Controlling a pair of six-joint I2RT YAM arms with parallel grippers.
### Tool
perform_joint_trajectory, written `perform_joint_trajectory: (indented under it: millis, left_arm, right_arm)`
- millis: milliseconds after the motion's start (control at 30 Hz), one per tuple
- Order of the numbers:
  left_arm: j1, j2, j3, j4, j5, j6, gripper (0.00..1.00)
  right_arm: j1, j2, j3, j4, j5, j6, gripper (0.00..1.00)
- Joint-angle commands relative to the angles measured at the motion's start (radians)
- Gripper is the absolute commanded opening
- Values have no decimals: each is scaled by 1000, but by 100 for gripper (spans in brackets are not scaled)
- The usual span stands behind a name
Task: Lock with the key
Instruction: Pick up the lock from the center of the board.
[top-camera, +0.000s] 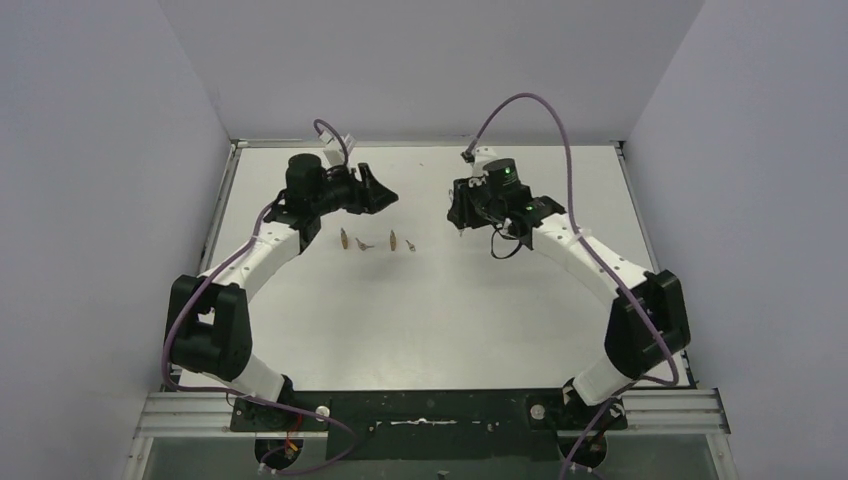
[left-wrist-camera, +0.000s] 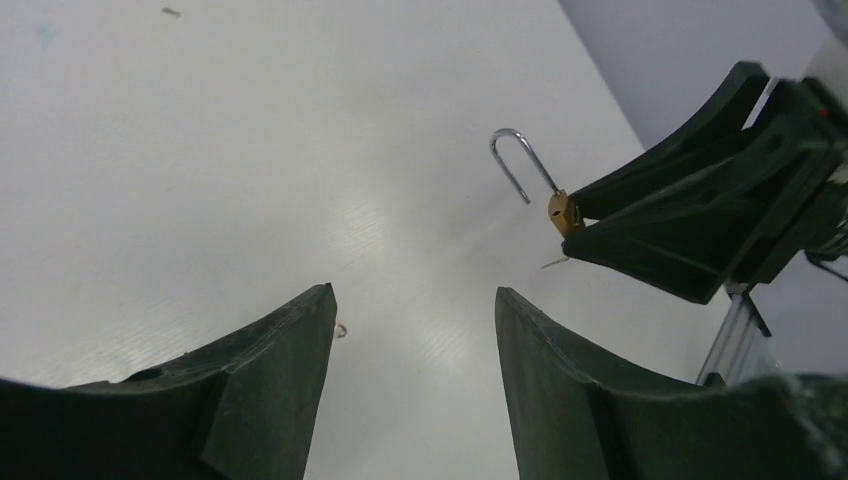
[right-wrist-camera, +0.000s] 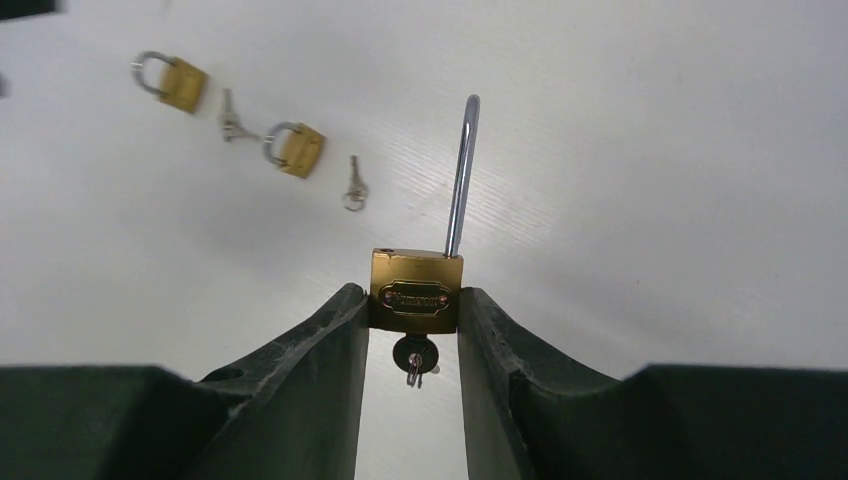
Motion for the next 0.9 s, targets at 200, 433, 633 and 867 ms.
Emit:
perform_joint_trajectory:
  millis: [200,433,633,867]
  left_arm:
    - [88,4,-94,987,536,-339,59]
    - [64,112,-7,1321,725,-661,59]
    - [-10,102,5,1319,856,-675,60]
    - [-32,107,5,1322,871,-680,60]
  right_arm:
    - [-14,-241,144,-162,-538,-15,17]
    - [-14,-278,188,-243,-713,-13,17]
    - [-14,-294,219,-269,-760,-15,18]
    - [-13,-305,260,-303,-789,-20,18]
